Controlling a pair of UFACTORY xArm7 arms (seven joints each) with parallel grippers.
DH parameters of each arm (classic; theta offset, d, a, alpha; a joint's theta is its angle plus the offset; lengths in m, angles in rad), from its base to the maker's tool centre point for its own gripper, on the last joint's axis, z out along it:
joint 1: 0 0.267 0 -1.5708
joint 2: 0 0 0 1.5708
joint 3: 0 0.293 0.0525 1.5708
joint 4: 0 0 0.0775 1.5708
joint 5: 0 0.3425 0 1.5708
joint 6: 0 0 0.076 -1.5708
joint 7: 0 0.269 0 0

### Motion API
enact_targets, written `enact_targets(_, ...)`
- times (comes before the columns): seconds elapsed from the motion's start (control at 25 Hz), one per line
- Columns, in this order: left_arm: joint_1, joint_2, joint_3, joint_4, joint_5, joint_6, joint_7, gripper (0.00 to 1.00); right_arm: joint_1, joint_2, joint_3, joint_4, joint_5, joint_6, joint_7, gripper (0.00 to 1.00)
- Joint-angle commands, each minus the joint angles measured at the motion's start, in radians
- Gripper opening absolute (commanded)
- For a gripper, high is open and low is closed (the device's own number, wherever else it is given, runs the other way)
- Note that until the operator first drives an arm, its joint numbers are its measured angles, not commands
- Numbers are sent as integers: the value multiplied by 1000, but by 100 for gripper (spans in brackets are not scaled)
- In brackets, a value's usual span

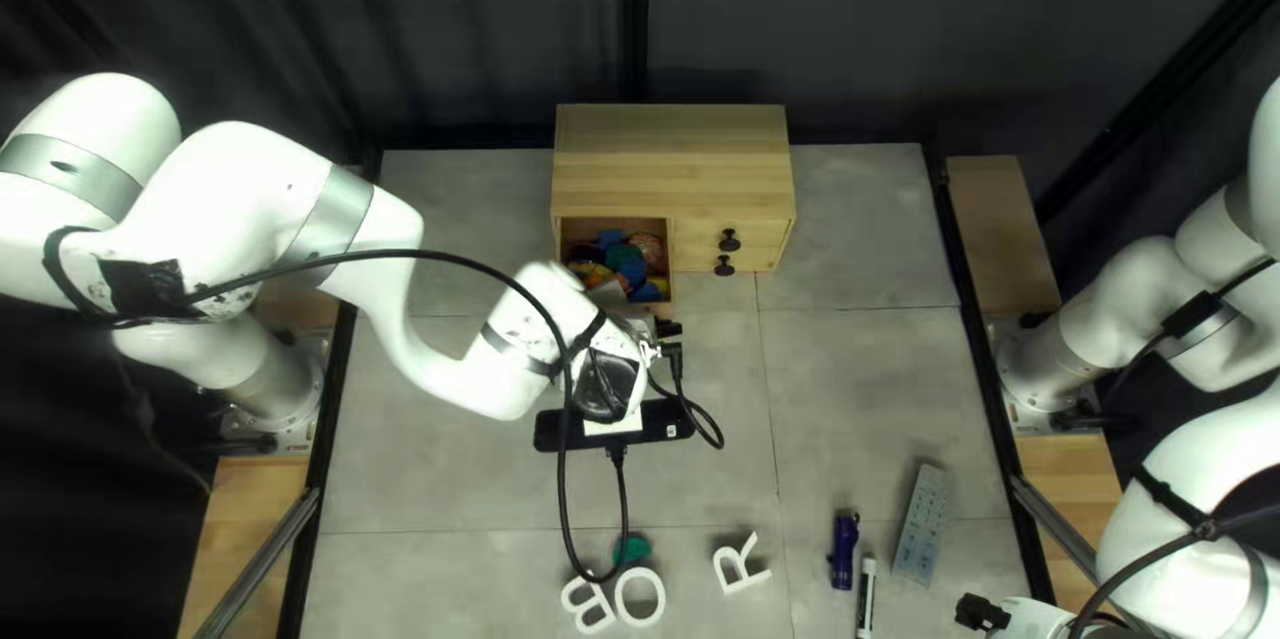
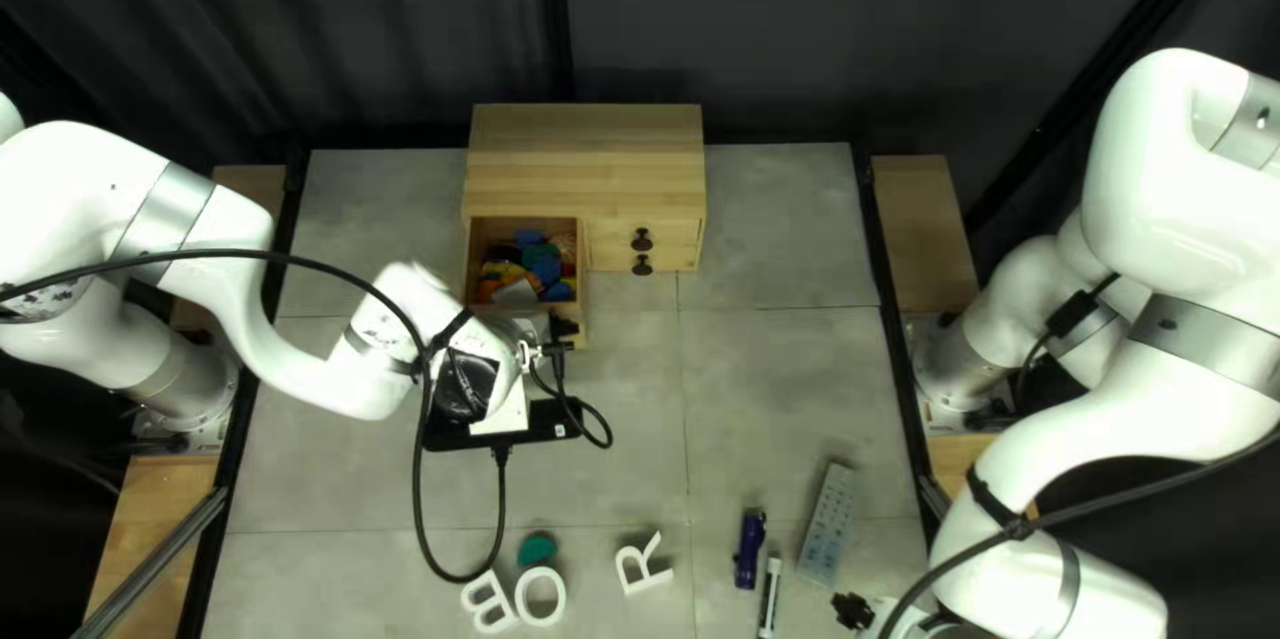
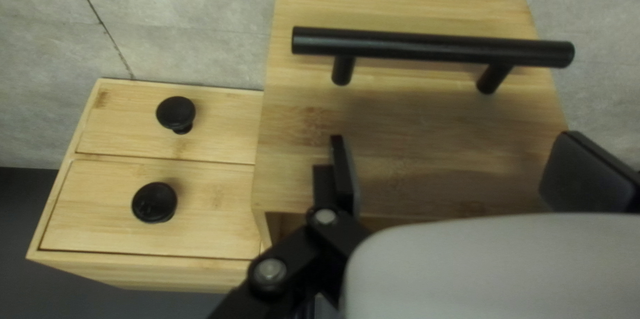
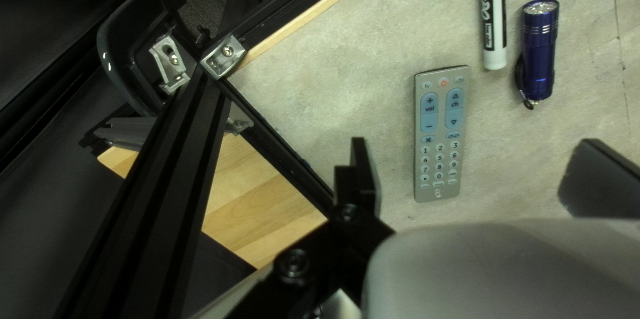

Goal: Open drawers and place objects into drawer and close

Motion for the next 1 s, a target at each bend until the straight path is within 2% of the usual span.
enact_targets(0.04,0,-1,-2,-4,-5,-3,7,100,0,0,0,0,0,0,0,100)
enact_targets(0.72,10,-43,1,-73,-9,-48,11,100,0,0,0,0,0,0,0,100)
enact_targets(1.0,2,-65,-8,-70,-22,-21,14,100,0,0,0,0,0,0,0,100)
